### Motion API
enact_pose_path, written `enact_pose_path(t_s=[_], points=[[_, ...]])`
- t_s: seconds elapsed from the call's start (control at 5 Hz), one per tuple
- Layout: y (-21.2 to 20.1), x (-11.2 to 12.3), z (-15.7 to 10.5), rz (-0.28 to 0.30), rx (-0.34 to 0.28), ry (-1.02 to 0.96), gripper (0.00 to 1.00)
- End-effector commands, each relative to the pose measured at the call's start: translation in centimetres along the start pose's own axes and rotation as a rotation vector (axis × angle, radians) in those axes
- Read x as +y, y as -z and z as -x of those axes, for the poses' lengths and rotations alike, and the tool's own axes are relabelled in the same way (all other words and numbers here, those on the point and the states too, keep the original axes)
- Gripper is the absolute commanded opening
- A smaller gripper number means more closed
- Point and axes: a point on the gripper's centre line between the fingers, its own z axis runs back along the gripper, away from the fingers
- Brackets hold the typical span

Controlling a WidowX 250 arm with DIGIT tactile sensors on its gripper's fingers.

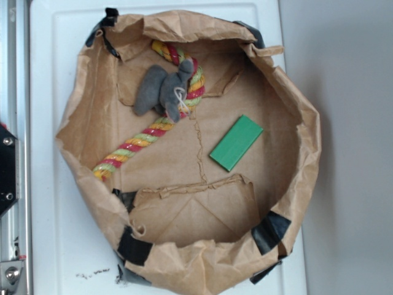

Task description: Grab the multicolored rope.

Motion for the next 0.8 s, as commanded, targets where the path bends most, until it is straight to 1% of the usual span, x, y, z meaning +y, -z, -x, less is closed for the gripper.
enact_pose_path(t_s=[0.0,0.2,0.4,0.6], points=[[0.0,0.0,0.0,0.0,0.0,0.0,1.0],[1.5,-0.7,-3.9,0.005,-0.026,-0.054,1.0],[3.1,-1.1,-6.4,0.021,0.001,-0.063,1.0],[4.4,-1.2,-8.3,0.02,-0.021,-0.077,1.0]])
